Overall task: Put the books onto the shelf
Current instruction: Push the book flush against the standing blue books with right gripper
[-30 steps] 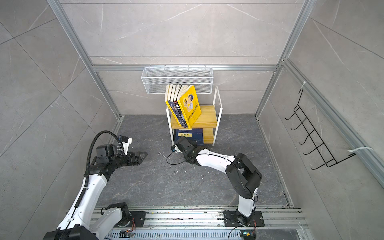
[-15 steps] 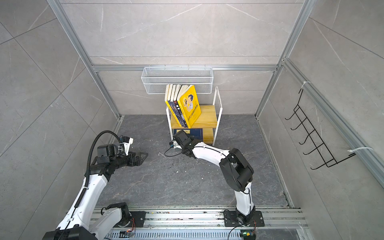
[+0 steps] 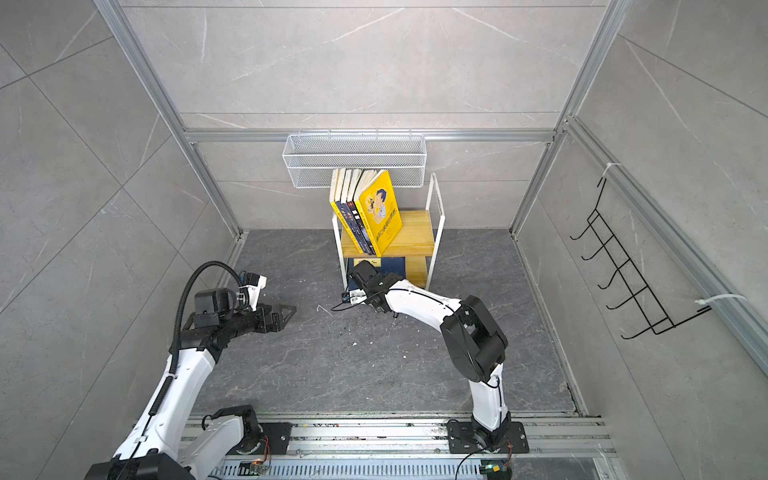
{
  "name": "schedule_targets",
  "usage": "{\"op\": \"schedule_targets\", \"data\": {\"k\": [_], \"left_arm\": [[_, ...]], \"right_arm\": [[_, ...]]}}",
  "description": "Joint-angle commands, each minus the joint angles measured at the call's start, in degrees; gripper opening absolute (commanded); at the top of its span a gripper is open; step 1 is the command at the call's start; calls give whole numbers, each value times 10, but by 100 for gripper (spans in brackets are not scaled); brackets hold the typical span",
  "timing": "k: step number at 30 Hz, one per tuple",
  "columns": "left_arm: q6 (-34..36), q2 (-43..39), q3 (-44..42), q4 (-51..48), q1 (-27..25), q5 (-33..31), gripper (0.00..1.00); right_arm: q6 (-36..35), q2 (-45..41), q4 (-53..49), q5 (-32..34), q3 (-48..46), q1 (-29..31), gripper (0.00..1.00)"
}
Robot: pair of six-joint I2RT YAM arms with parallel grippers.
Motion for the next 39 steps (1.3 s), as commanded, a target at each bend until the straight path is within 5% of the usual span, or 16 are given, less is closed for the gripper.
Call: {"op": "schedule_targets", "data": {"k": [1,23,39], "left_arm": [[11,-3,13,8,3,16,100],[14,5,14,8,3,16,100],[15,14,16,5,7,16,100]], "right_arm": [[19,-12,-35,-32,28,-4,47],[84,65,-112,-149,150,-21,54],[82,107,-53,-55,183,-43,42]]}}
